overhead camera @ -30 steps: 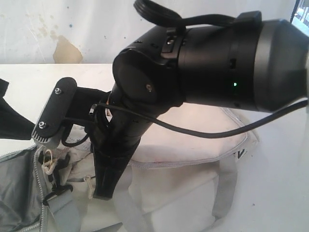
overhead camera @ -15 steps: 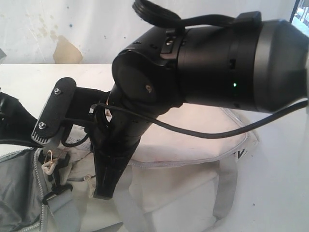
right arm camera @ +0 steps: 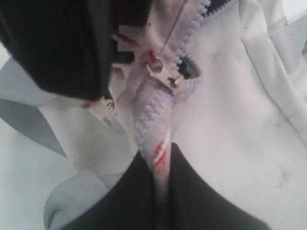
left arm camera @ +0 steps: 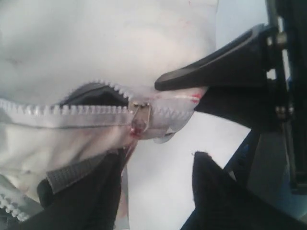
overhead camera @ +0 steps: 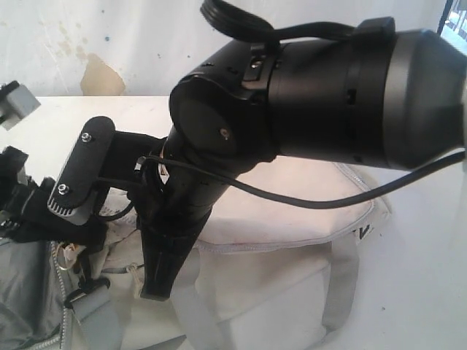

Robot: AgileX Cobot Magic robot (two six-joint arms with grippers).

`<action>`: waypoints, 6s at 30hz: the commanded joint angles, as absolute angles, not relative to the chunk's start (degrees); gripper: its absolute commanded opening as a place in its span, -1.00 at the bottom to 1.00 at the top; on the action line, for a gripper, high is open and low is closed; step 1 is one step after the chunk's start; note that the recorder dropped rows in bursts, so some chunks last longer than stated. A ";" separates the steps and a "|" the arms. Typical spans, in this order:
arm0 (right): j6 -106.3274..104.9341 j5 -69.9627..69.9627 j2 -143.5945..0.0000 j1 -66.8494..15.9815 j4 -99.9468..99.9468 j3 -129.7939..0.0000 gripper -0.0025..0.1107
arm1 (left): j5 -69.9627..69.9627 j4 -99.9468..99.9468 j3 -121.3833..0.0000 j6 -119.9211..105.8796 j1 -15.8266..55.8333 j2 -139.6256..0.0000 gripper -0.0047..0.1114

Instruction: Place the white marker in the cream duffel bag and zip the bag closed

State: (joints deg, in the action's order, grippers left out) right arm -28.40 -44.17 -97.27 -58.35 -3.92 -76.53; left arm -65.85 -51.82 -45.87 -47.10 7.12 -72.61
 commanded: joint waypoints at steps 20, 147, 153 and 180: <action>-28.27 -44.47 -96.63 -58.23 -4.66 -76.48 -0.94 | -67.33 -61.53 -42.14 -53.85 7.57 -73.32 0.07; -16.74 -50.96 -92.67 -58.23 -7.39 -71.78 -0.96 | -63.43 -26.56 -65.14 -8.95 6.93 -77.58 -0.92; -16.27 -49.93 -92.67 -58.23 -12.94 -68.67 -0.96 | -61.27 -23.74 -65.50 -6.82 6.93 -77.58 -0.92; -11.49 -45.74 -92.67 -58.23 -15.72 -64.59 -0.96 | -49.03 -12.96 -73.05 -1.52 6.93 -78.09 -0.92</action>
